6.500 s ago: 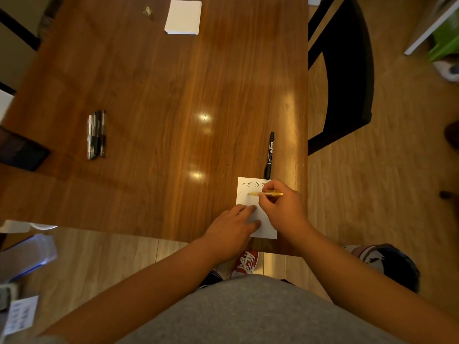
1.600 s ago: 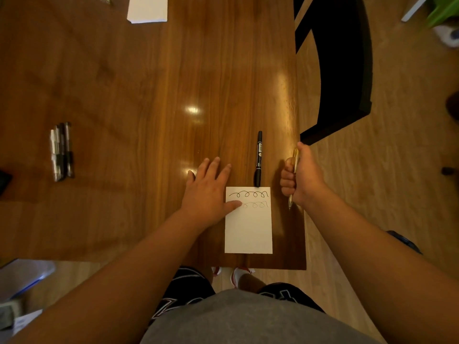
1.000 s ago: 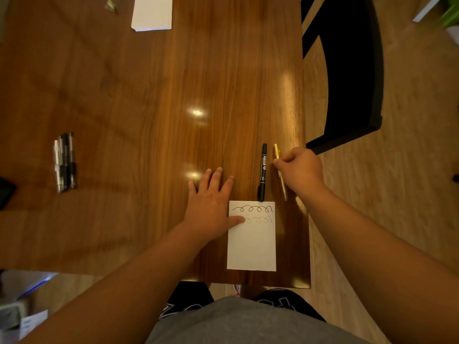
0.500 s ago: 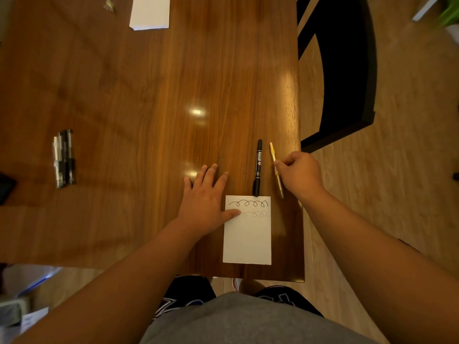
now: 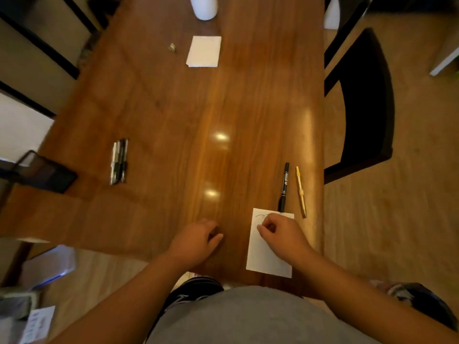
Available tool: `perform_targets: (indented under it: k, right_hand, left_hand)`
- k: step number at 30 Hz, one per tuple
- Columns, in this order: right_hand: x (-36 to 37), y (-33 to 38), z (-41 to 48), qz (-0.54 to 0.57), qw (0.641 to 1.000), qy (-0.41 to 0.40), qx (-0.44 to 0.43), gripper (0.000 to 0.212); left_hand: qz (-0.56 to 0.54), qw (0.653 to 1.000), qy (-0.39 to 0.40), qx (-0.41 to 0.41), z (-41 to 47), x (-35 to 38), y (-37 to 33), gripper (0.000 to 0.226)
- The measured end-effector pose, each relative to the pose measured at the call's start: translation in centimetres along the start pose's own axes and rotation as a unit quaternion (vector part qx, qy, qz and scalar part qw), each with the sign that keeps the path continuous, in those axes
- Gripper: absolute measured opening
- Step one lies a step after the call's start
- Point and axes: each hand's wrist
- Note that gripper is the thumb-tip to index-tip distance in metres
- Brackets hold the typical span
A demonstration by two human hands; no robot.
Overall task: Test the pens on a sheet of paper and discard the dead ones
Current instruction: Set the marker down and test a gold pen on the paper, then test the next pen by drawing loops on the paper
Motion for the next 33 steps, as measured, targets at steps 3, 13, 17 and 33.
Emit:
perform_targets:
  k: [3,13,17,33]
  right_hand:
    - [2.5,2.5,-0.4,-0.028,0.998,0.058,-0.015,0.009]
    - [12.3,15.1,5.6,-0.075,0.995,0.066,-0.025,0.023]
    - [16.4,21.8,9.5,-0.062,0.997,0.044,-0.022,0.018]
    - [21.4,34.2,21.6,-0.106,0.992,-0.026,0.057,0.019]
  left_hand:
    - [0.005,1.0,-0.015,-0.014,-1.9,-0.8,3.2,0.029]
    - [0.032,0.995,-0.086,-0.028,-4.7,-6.9,19.8,0.031]
    - [0.074,0.99,-0.112,-0.028,-4.0,-10.0,26.5,0.044]
    - [0.115,0.988,-0.087,0.056,-1.6,-13.1,33.9,0.058]
Point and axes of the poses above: each hand's wrist, its own z-axis towards the middle knuckle, its own x-axis out of the palm, y = z × x, and after that the axes turned 1 degree about y, right-handed
